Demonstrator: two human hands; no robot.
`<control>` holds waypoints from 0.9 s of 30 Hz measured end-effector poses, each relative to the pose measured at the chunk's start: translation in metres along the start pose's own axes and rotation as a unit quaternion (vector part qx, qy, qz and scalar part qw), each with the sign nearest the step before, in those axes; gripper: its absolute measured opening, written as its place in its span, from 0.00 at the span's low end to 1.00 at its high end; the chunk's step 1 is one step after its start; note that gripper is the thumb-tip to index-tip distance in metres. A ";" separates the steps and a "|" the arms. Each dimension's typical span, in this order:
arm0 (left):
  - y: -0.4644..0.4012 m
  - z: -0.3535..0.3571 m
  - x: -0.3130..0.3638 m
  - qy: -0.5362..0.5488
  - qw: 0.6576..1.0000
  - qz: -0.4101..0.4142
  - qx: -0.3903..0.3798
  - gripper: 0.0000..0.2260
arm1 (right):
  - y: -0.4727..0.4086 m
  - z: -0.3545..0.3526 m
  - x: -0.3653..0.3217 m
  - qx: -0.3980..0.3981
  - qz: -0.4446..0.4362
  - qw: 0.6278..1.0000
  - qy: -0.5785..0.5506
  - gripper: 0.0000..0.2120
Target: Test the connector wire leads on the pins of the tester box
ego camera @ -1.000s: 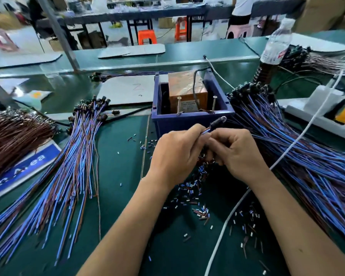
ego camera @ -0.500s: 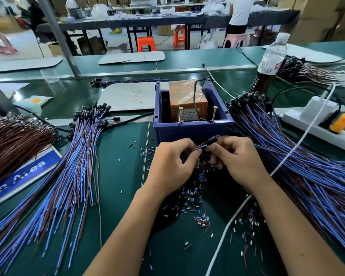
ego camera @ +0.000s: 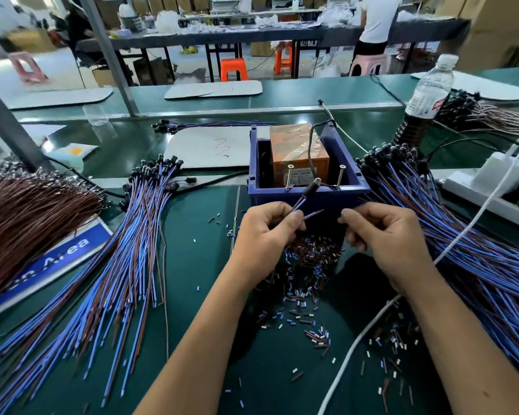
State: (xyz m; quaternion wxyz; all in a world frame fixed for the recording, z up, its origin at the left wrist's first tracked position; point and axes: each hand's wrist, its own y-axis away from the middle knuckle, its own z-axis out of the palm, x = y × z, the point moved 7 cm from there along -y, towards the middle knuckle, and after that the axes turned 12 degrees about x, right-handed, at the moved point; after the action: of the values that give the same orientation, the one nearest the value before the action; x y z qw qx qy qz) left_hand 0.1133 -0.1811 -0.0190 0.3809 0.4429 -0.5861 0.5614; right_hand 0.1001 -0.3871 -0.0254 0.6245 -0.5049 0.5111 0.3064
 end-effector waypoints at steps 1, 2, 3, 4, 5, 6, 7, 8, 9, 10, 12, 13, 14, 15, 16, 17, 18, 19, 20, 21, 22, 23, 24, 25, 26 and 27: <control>0.000 0.000 0.000 0.014 1.000 -0.004 0.009 0.13 | 0.001 0.003 0.001 -0.010 -0.003 1.000 0.021 0.07; 0.000 0.000 -0.001 0.020 1.000 -0.006 0.014 0.12 | 0.003 0.007 0.002 -0.019 -0.008 0.999 0.040 0.07; 0.001 0.001 -0.001 0.021 1.000 -0.005 0.017 0.12 | 0.004 0.010 0.002 -0.024 -0.012 0.998 0.053 0.07; 0.002 0.003 -0.001 0.019 1.000 -0.003 0.019 0.12 | 0.006 0.013 0.001 -0.027 -0.016 0.998 0.056 0.06; 0.003 0.004 -0.001 0.016 1.000 0.000 0.021 0.11 | 0.007 0.015 0.000 -0.029 -0.013 0.998 0.050 0.04; 0.005 0.005 -0.001 0.013 1.000 0.004 0.025 0.11 | 0.008 0.016 -0.001 -0.029 -0.009 0.999 0.039 0.02; 0.006 0.006 -0.001 0.011 1.000 0.007 0.029 0.10 | 0.009 0.018 -0.002 -0.026 0.002 0.999 0.023 0.02; 0.008 0.007 -0.001 0.008 0.999 0.010 0.034 0.10 | 0.010 0.019 -0.002 -0.022 0.014 1.000 0.003 0.02; 0.009 0.008 0.000 0.002 0.999 0.014 0.038 0.10 | 0.011 0.022 -0.004 -0.018 0.028 0.999 -0.023 0.01; 0.011 0.010 0.000 -0.006 0.999 0.020 0.041 0.10 | 0.013 0.023 -0.004 -0.013 0.042 0.998 -0.048 0.04; 0.012 0.013 0.001 -0.015 0.998 0.035 0.046 0.10 | 0.015 0.028 -0.003 -0.014 0.069 0.994 -0.088 0.08; 0.013 0.014 0.001 -0.016 0.998 0.042 0.051 0.10 | 0.016 0.030 -0.003 -0.016 0.077 0.992 -0.102 0.08; 0.014 0.015 0.002 -0.018 0.997 0.048 0.055 0.10 | 0.017 0.032 -0.003 -0.018 0.081 0.990 -0.115 0.08; 0.014 0.015 0.003 -0.021 0.997 0.052 0.057 0.10 | 0.018 0.034 -0.002 -0.015 0.088 0.988 -0.124 0.07; 0.015 0.016 0.003 -0.025 0.997 0.055 0.056 0.10 | 0.019 0.034 -0.001 -0.008 0.094 0.987 -0.131 0.07; 0.015 0.016 0.004 -0.028 0.996 0.058 0.055 0.09 | 0.020 0.035 -0.001 -0.001 0.099 0.985 -0.138 0.06; 0.015 0.016 0.004 -0.030 0.996 0.063 0.055 0.09 | 0.021 0.035 -0.001 0.002 0.104 0.984 -0.148 0.06; 0.015 0.016 0.005 -0.028 0.996 0.069 0.058 0.09 | 0.021 0.036 -0.001 0.003 0.108 0.981 -0.158 0.06; 0.016 0.015 0.008 -0.025 0.995 0.079 0.063 0.09 | 0.021 0.036 -0.001 0.005 0.111 0.980 -0.167 0.06; 0.018 0.014 0.011 -0.027 0.992 0.095 0.076 0.09 | 0.021 0.035 -0.002 0.007 0.112 0.979 -0.173 0.07; 0.019 0.011 0.016 -0.035 0.988 0.118 0.096 0.09 | 0.020 0.034 -0.004 0.010 0.109 0.978 -0.178 0.08; 0.021 0.008 0.021 -0.046 0.981 0.144 0.122 0.09 | 0.020 0.033 -0.005 0.011 0.104 0.977 -0.184 0.08; 0.023 0.003 0.026 -0.057 0.972 0.172 0.153 0.09 | 0.019 0.032 -0.008 0.011 0.092 0.977 -0.192 0.07; 0.024 -0.002 0.030 -0.062 0.960 0.197 0.188 0.09 | 0.018 0.031 -0.010 0.010 0.076 0.977 -0.200 0.06; 0.026 -0.008 0.033 -0.061 0.948 0.216 0.225 0.09 | 0.017 0.029 -0.013 0.011 0.057 0.977 -0.204 0.05; 0.027 -0.014 0.035 -0.053 0.937 0.228 0.258 0.08 | 0.016 0.028 -0.016 0.016 0.038 0.979 -0.201 0.06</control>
State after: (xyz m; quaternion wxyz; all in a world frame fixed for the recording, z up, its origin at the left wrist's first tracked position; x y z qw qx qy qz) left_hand 0.0758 -0.1714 0.0065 0.0840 0.4093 -0.5260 0.7408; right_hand 0.0900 -0.3541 -0.0166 0.7101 -0.4035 0.3990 0.4168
